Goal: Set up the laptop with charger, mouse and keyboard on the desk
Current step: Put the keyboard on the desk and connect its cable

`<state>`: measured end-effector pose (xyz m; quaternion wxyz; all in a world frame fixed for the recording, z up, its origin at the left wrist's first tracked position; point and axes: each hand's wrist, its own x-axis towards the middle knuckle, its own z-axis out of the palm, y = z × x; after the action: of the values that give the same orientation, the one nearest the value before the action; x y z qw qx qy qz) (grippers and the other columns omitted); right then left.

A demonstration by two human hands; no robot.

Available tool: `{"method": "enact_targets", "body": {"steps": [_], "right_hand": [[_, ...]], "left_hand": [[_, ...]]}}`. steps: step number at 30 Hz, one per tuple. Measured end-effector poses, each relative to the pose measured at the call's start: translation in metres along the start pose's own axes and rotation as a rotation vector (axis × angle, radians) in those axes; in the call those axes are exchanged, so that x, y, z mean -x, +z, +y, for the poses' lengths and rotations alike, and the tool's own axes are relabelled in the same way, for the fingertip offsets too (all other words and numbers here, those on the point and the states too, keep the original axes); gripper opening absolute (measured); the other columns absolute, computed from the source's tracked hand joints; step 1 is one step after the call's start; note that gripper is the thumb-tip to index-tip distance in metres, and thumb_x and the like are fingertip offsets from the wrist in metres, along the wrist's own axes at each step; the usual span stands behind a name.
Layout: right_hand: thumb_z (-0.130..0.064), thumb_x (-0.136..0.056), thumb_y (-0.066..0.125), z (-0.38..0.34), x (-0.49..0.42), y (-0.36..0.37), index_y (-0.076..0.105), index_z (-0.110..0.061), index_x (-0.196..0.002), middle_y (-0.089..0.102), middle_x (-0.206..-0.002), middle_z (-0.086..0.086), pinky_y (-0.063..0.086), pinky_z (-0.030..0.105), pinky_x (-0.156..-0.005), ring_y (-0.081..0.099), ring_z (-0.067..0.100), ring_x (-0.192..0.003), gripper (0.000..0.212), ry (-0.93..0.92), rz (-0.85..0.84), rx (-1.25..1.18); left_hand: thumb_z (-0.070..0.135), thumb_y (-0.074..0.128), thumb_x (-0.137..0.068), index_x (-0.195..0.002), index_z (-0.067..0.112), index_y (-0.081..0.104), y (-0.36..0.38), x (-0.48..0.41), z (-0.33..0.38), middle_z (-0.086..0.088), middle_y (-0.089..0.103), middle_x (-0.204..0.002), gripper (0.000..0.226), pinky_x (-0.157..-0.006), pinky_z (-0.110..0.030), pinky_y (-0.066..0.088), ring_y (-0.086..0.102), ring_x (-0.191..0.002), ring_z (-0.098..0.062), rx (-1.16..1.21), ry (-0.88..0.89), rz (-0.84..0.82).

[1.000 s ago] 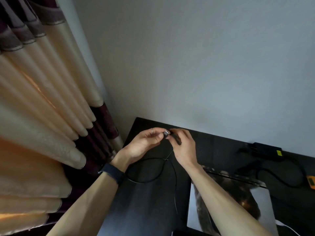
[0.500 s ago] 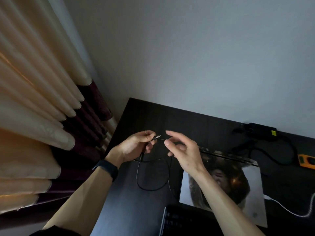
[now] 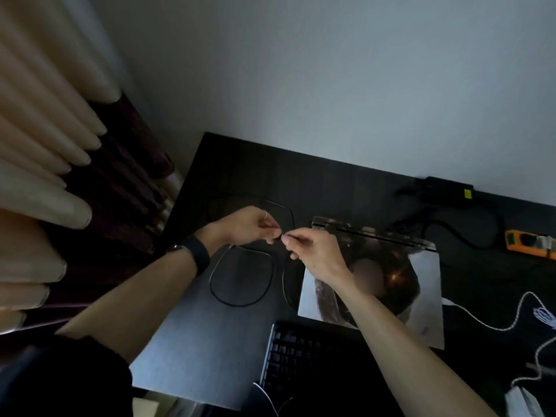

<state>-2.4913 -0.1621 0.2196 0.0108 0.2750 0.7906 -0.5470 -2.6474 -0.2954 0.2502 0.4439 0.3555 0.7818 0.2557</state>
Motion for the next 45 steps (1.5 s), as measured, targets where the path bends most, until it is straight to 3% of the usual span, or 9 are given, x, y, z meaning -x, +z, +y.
{"method": "enact_targets", "body": {"steps": [3, 8, 12, 16, 20, 25, 31, 37, 45], "right_hand": [[-0.024, -0.094, 0.07, 0.015, -0.008, -0.003, 0.077, -0.016, -0.104, 0.075, -0.084, -0.007, 0.055, 0.02, -0.071, 0.072, 0.006, -0.066, 0.015, -0.004, 0.06, -0.026], [-0.023, -0.096, 0.065, 0.069, -0.015, 0.005, 0.073, -0.02, -0.111, 0.074, -0.102, -0.004, 0.052, 0.015, -0.084, 0.068, 0.001, -0.083, 0.017, 0.054, 0.156, 0.167], [-0.027, -0.096, 0.064, 0.117, 0.002, -0.001, 0.064, -0.024, -0.123, 0.063, -0.122, -0.002, 0.046, 0.024, -0.095, 0.059, 0.015, -0.113, 0.028, 0.122, 0.233, 0.427], [-0.03, -0.093, 0.066, 0.142, 0.009, -0.001, 0.062, -0.02, -0.124, 0.06, -0.128, 0.002, 0.035, 0.023, -0.095, 0.051, 0.021, -0.12, 0.033, 0.039, 0.252, 0.582], [-0.036, -0.087, 0.069, 0.151, 0.002, 0.015, 0.059, -0.018, -0.13, 0.051, -0.138, 0.004, 0.039, 0.039, -0.101, 0.043, 0.024, -0.125, 0.047, -0.072, 0.269, 0.716], [-0.027, -0.083, 0.07, 0.16, -0.018, 0.029, 0.058, -0.022, -0.135, 0.045, -0.147, 0.0, 0.034, 0.047, -0.106, 0.037, 0.024, -0.133, 0.054, -0.128, 0.284, 0.69], [-0.002, -0.09, 0.052, 0.176, -0.029, 0.035, 0.064, -0.013, -0.13, 0.054, -0.141, 0.005, 0.041, 0.048, -0.105, 0.046, 0.024, -0.125, 0.043, -0.264, 0.438, 0.641], [-0.002, -0.094, 0.046, 0.178, -0.028, 0.045, 0.062, -0.008, -0.13, 0.055, -0.139, 0.01, 0.038, 0.039, -0.106, 0.052, 0.03, -0.123, 0.04, -0.301, 0.482, 0.744], [-0.004, -0.095, 0.045, 0.178, -0.029, 0.047, 0.062, -0.008, -0.13, 0.055, -0.139, 0.008, 0.043, 0.043, -0.104, 0.051, 0.027, -0.123, 0.039, -0.283, 0.49, 0.759]], "left_hand": [[0.036, 0.064, -0.093, -0.109, 0.024, 0.071, -0.007, -0.014, 0.02, 0.008, 0.071, -0.104, 0.021, -0.084, -0.027, 0.047, 0.062, -0.095, -0.007, -0.414, 0.12, 0.036], [0.035, 0.05, -0.101, -0.117, 0.022, 0.06, 0.06, -0.044, 0.004, -0.006, 0.064, -0.112, 0.024, -0.068, -0.036, 0.041, 0.064, -0.101, -0.03, -0.839, 0.139, 0.088], [0.038, 0.039, -0.104, -0.119, 0.022, 0.051, 0.148, -0.041, -0.043, -0.003, 0.066, -0.115, 0.026, -0.075, -0.037, 0.046, 0.064, -0.103, -0.03, -0.503, 0.113, 0.165], [0.036, 0.03, -0.103, -0.117, 0.021, 0.057, 0.197, -0.041, -0.092, 0.001, 0.069, -0.106, 0.034, -0.09, -0.033, 0.043, 0.064, -0.102, -0.021, -0.483, 0.23, 0.328], [0.039, 0.041, -0.096, -0.108, 0.024, 0.07, 0.201, -0.05, -0.141, 0.003, 0.066, -0.115, 0.035, -0.091, -0.03, 0.039, 0.06, -0.105, -0.017, -0.47, 0.289, 0.634], [0.033, 0.058, -0.098, -0.107, 0.023, 0.07, 0.205, -0.062, -0.152, 0.004, 0.065, -0.107, 0.019, -0.089, -0.032, 0.039, 0.057, -0.101, -0.017, -0.43, 0.333, 0.837], [0.034, 0.054, -0.1, -0.103, 0.029, 0.07, 0.216, -0.074, -0.145, 0.007, 0.064, -0.101, 0.017, -0.087, -0.033, 0.04, 0.058, -0.098, -0.018, -0.395, 0.37, 0.869], [0.026, 0.064, -0.093, -0.104, 0.03, 0.071, 0.223, -0.079, -0.141, 0.005, 0.063, -0.101, 0.014, -0.088, -0.033, 0.036, 0.057, -0.099, -0.021, -0.392, 0.362, 0.871], [0.023, 0.065, -0.092, -0.109, 0.03, 0.071, 0.218, -0.092, -0.138, 0.007, 0.063, -0.103, 0.019, -0.089, -0.035, 0.042, 0.057, -0.101, -0.018, -0.399, 0.398, 0.827]]}}
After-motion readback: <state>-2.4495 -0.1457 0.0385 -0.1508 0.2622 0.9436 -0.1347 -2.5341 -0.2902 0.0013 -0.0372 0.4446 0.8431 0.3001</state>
